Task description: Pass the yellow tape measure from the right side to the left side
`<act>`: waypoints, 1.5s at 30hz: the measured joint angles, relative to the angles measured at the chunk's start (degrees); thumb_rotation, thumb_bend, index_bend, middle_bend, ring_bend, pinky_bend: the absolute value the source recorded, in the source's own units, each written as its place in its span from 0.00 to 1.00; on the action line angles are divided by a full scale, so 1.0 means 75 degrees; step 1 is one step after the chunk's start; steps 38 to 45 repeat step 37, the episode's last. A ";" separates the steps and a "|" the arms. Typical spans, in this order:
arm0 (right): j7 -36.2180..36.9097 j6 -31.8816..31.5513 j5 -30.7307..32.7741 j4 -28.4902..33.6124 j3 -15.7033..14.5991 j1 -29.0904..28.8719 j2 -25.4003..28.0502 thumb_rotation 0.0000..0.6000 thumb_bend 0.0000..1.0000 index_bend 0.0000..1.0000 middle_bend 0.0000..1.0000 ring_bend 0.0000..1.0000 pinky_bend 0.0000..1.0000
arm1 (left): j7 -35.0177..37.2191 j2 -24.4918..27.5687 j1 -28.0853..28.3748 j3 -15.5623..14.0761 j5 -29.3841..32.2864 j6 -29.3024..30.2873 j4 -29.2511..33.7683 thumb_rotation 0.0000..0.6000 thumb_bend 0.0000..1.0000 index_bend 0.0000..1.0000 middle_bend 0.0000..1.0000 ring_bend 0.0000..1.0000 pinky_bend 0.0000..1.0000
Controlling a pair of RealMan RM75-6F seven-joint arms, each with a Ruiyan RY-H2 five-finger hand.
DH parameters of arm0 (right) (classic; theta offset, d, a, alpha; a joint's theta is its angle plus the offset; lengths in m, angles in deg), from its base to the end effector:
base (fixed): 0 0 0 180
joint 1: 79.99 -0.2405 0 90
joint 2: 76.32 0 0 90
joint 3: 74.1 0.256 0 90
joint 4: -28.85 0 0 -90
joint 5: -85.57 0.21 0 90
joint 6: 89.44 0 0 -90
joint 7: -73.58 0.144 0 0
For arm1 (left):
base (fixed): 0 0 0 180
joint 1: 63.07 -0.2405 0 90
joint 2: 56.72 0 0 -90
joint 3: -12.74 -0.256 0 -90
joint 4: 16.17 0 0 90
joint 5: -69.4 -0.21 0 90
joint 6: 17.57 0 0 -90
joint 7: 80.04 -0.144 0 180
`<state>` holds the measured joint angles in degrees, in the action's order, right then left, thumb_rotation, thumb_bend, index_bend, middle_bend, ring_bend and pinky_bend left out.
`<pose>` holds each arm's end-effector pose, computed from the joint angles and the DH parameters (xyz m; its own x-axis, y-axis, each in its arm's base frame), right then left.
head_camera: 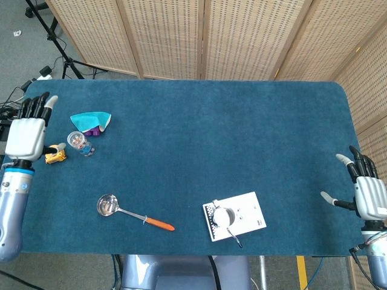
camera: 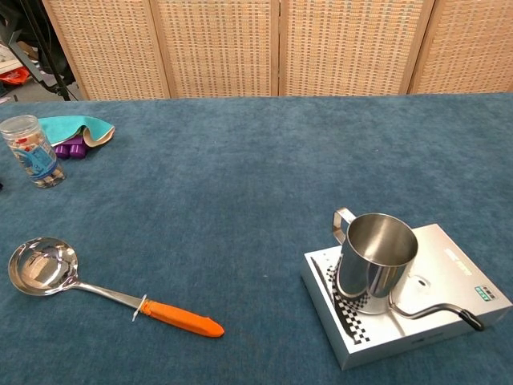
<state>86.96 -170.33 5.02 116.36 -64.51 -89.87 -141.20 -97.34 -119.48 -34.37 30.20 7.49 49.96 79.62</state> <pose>-0.3135 -0.2341 0.1778 0.2110 0.0869 0.9736 -0.9772 -0.0057 0.2123 -0.2240 0.3427 0.1763 0.4800 -0.0638 0.8750 0.8750 -0.0366 -0.4827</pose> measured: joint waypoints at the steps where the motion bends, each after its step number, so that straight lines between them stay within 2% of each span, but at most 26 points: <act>1: -0.0004 -0.0029 -0.0022 -0.0005 0.0000 0.0004 -0.0003 1.00 0.13 0.17 0.00 0.00 0.03 | -0.0028 0.0055 -0.0147 -0.0143 -0.0095 0.0114 0.0279 1.00 0.11 0.00 0.00 0.00 0.00; 7: -0.0126 -0.0156 -0.0142 -0.0016 -0.0023 0.0018 -0.0054 1.00 0.13 0.17 0.00 0.00 0.03 | -0.0208 0.0178 -0.1058 -0.1014 -0.0832 0.1125 0.1351 1.00 0.12 0.00 0.00 0.00 0.00; 13: -0.0314 -0.0175 -0.0227 -0.0009 -0.0067 0.0005 -0.0085 1.00 0.11 0.17 0.00 0.00 0.03 | -0.0510 -0.0047 -0.1983 -0.1998 -0.1640 0.2016 0.1478 1.00 0.12 0.00 0.00 0.00 0.00; 16: -0.0444 -0.0239 -0.0287 -0.0012 -0.0082 0.0007 -0.0108 1.00 0.11 0.17 0.00 0.00 0.02 | -0.0623 -0.0176 -0.2269 -0.2209 -0.1769 0.2307 0.1385 1.00 0.12 0.00 0.00 0.00 0.00; 23: -0.0869 -0.0236 -0.0290 -0.0054 -0.0120 -0.0004 -0.0161 1.00 0.10 0.14 0.00 0.00 0.00 | -0.0467 -0.0420 -0.2674 -0.2408 -0.1836 0.2613 0.1104 1.00 0.12 0.00 0.00 0.00 0.00; 30: -0.1387 0.0208 -0.0053 -0.0004 -0.0181 -0.0112 -0.0192 1.00 0.10 0.01 0.00 0.00 0.00 | 0.0045 -0.0417 -0.2851 -0.2379 -0.1673 0.2575 0.0695 1.00 0.12 0.00 0.00 0.00 0.00; 36: -0.1918 0.0688 0.0112 0.0148 -0.0288 -0.0284 -0.0208 1.00 0.10 0.00 0.00 0.00 0.00 | 0.0214 -0.0306 -0.2946 -0.2145 -0.1563 0.2737 0.0560 1.00 0.12 0.00 0.00 0.00 0.00; 45: -0.2000 0.0733 0.0128 0.0181 -0.0304 -0.0312 -0.0221 1.00 0.10 0.00 0.00 0.00 0.00 | 0.0201 -0.0300 -0.2959 -0.2132 -0.1572 0.2752 0.0548 1.00 0.12 0.00 0.00 0.00 0.00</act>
